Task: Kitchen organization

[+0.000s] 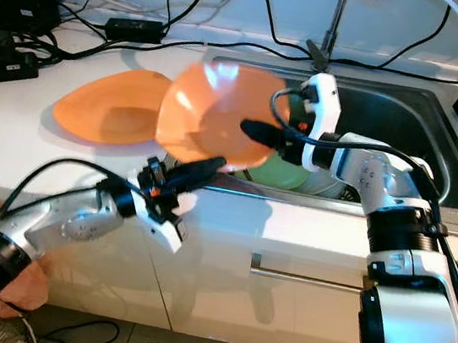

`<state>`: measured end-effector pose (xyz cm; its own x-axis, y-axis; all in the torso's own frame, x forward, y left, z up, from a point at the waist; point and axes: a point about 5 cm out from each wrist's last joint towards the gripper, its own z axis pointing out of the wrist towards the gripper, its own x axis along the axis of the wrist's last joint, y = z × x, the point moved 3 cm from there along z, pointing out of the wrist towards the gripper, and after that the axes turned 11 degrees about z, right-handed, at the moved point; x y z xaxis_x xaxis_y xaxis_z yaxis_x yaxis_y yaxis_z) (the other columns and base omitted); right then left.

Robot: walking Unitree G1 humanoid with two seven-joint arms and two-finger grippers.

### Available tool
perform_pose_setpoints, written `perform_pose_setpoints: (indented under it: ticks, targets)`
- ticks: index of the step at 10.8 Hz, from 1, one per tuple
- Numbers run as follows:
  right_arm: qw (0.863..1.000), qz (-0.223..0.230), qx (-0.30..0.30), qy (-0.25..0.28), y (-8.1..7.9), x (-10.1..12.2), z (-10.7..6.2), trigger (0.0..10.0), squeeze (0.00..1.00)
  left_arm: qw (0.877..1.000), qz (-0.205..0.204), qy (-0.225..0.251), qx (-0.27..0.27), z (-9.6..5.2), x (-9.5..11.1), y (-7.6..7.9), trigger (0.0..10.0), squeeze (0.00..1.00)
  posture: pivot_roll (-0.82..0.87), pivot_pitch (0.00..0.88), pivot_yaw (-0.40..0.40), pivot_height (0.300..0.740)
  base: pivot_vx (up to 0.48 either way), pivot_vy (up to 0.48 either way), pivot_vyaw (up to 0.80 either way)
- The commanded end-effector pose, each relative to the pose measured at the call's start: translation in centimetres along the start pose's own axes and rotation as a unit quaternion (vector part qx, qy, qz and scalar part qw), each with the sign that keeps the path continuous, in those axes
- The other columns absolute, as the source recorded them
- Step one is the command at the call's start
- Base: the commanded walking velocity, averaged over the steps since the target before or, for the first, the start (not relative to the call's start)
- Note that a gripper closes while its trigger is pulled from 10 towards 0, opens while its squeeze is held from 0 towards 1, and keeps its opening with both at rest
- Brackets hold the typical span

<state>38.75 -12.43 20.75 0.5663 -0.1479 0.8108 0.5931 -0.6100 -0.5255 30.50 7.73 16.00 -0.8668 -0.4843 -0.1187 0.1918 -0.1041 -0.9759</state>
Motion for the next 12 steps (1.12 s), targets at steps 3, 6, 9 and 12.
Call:
perform_pose_setpoints:
  ticks: [3,6,9,12]
  targets:
    - [0.999,0.025,-0.008,-0.024,0.3,0.5,0.0,0.0,0.00,0.999,0.012,0.014,0.051,0.8,0.3,-2.4,1.8,0.00,0.14,0.038,0.022,0.740,0.000,0.000,0.00]
    - [0.998,0.049,-0.017,-0.018,0.7,0.8,0.0,0.0,0.00,0.998,0.025,0.011,0.061,0.8,0.5,-2.5,3.0,0.00,0.14,0.041,0.023,0.740,0.000,0.000,0.00]
    - [0.998,0.065,-0.016,-0.018,0.7,0.9,0.0,0.0,0.00,0.998,0.025,0.008,0.060,0.7,0.4,-2.5,4.1,0.00,0.14,0.042,0.023,0.740,0.000,0.000,0.00]
    - [0.997,0.068,-0.014,-0.016,0.6,1.2,0.1,0.0,0.00,0.998,0.026,0.008,0.062,0.8,0.4,-2.5,7.8,0.00,0.14,0.040,0.023,0.740,0.000,0.000,0.00]
